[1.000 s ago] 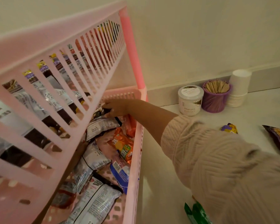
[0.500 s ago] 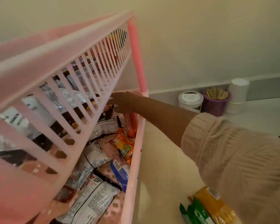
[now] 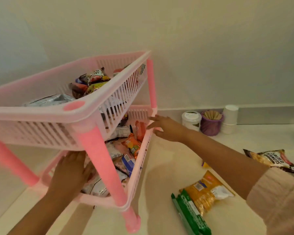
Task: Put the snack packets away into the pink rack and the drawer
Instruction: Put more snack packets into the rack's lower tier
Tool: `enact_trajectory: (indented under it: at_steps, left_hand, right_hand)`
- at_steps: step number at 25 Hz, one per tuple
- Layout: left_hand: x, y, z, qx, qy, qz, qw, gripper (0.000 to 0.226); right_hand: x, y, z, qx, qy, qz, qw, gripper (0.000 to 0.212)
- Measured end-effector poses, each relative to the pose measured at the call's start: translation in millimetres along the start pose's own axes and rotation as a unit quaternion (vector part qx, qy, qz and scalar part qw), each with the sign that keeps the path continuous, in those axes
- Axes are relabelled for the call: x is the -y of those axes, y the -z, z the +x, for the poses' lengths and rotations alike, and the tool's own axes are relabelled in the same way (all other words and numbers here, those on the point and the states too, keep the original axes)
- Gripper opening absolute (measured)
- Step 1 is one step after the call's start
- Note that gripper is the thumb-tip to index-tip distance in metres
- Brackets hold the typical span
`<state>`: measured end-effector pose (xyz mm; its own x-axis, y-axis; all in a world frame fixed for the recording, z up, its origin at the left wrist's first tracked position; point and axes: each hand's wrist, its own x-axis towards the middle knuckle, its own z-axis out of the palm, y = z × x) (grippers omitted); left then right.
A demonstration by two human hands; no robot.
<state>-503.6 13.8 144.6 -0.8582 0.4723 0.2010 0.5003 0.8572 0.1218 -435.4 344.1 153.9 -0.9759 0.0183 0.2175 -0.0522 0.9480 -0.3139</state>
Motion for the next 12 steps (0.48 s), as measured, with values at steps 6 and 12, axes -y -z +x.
enact_trajectory:
  at_steps: [6, 12]
  left_hand:
    - [-32.3, -5.7, -96.6, -0.052, -0.028, -0.157, 0.986, 0.061]
    - [-100.9, -36.3, -157.3, -0.054, 0.0, -0.291, 0.955, 0.078]
  right_hand:
    - [-6.0, -15.9, -104.7, 0.0, -0.067, 0.064, 0.996, 0.032]
    - [-20.2, -25.0, -205.7, 0.001, -0.15, 0.047, 0.988, 0.033]
